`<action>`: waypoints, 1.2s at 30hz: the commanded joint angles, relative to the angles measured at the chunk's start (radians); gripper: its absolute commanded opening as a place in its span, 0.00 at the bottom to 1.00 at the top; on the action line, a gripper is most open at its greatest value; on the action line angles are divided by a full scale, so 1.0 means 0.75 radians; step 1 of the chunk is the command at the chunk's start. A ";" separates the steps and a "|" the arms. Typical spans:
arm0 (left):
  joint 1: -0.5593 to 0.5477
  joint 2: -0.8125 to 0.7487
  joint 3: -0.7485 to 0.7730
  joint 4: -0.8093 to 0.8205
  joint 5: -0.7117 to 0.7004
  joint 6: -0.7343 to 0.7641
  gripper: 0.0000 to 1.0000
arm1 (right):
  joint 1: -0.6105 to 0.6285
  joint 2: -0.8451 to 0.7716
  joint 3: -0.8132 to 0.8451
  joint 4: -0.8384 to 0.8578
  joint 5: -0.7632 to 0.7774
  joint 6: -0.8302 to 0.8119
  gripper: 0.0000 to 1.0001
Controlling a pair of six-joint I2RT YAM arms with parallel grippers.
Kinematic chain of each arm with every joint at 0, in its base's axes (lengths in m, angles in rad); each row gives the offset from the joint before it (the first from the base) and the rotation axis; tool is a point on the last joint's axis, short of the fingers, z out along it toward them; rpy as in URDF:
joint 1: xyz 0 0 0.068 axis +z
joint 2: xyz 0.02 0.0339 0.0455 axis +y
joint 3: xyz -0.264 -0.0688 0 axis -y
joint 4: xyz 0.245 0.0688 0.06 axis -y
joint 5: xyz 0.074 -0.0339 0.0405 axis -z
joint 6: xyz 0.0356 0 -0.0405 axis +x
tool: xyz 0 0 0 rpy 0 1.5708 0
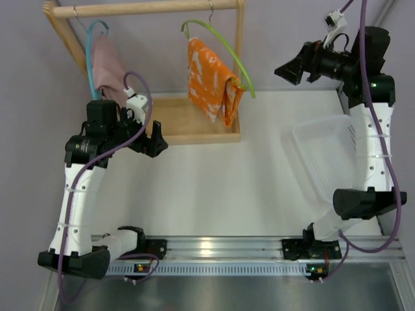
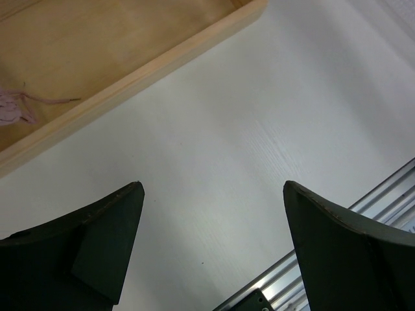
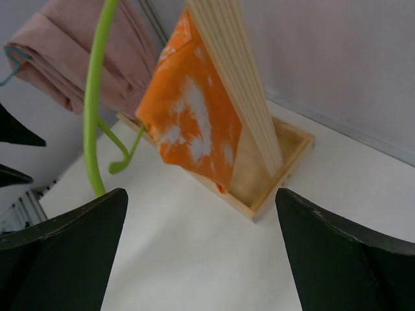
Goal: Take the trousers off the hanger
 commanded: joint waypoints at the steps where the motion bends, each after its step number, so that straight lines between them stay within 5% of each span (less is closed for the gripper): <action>1: -0.074 -0.051 -0.042 0.032 -0.132 0.051 0.95 | 0.122 0.004 0.010 0.377 -0.074 0.330 0.98; 9: -0.134 -0.056 -0.042 0.032 -0.194 0.031 0.95 | 0.421 0.067 0.083 0.551 0.200 0.378 0.96; 13: -0.138 -0.043 -0.014 0.032 -0.204 0.006 0.95 | 0.441 0.086 0.006 0.668 0.348 0.400 0.94; 21: -0.140 -0.043 -0.044 0.032 -0.196 -0.031 0.95 | 0.499 0.203 0.004 0.823 0.144 0.700 0.81; 36: -0.140 -0.099 -0.116 0.032 -0.210 -0.053 0.96 | 0.587 0.203 -0.256 1.390 0.066 1.421 0.39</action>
